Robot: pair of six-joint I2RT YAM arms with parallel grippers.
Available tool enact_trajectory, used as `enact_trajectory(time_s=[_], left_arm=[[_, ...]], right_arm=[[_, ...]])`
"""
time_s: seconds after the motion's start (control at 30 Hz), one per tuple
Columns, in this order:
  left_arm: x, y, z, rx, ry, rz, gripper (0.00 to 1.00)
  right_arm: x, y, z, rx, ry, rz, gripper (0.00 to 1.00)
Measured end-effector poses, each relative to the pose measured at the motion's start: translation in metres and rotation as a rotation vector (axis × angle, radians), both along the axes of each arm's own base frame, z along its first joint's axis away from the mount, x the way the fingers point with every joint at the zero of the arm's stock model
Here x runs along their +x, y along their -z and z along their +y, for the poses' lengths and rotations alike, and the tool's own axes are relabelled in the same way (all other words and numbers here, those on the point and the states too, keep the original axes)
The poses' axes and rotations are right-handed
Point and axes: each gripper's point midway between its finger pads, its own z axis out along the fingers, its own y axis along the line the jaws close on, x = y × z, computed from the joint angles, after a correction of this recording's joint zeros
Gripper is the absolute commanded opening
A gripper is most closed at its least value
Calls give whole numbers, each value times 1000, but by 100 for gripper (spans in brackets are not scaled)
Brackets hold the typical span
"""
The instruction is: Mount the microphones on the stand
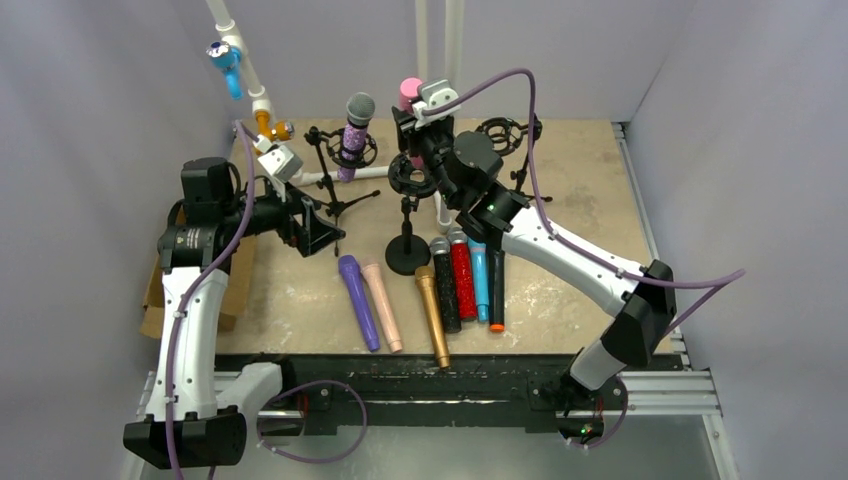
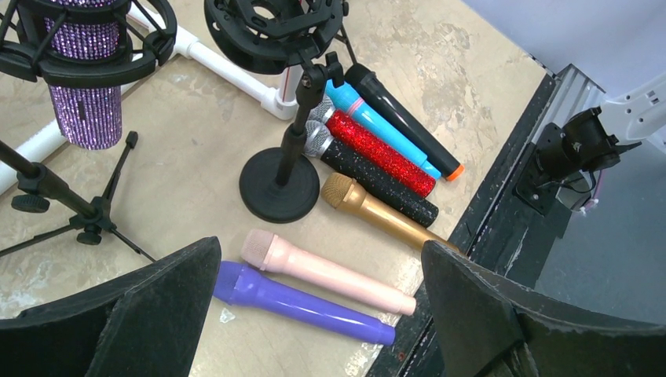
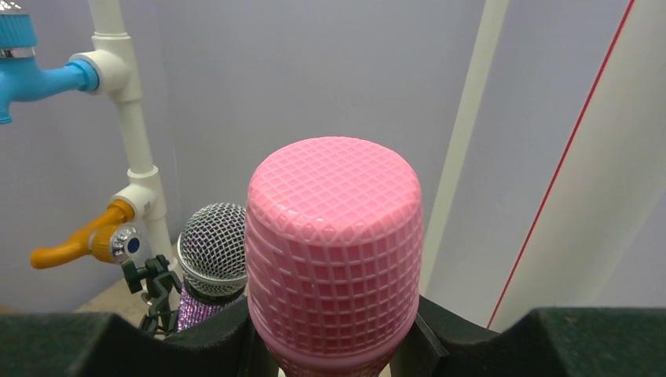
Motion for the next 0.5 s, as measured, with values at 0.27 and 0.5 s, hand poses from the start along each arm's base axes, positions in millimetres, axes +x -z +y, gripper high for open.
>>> enact_trajectory(time_s=[0.27,0.5], left_arm=[[2,2,1,6,-6,5,100],[2,3,1,6,-6,5,100]], right_arm=[[3,21,5,5,-22,29,0],[7,44,8,-14,-26,52,0]])
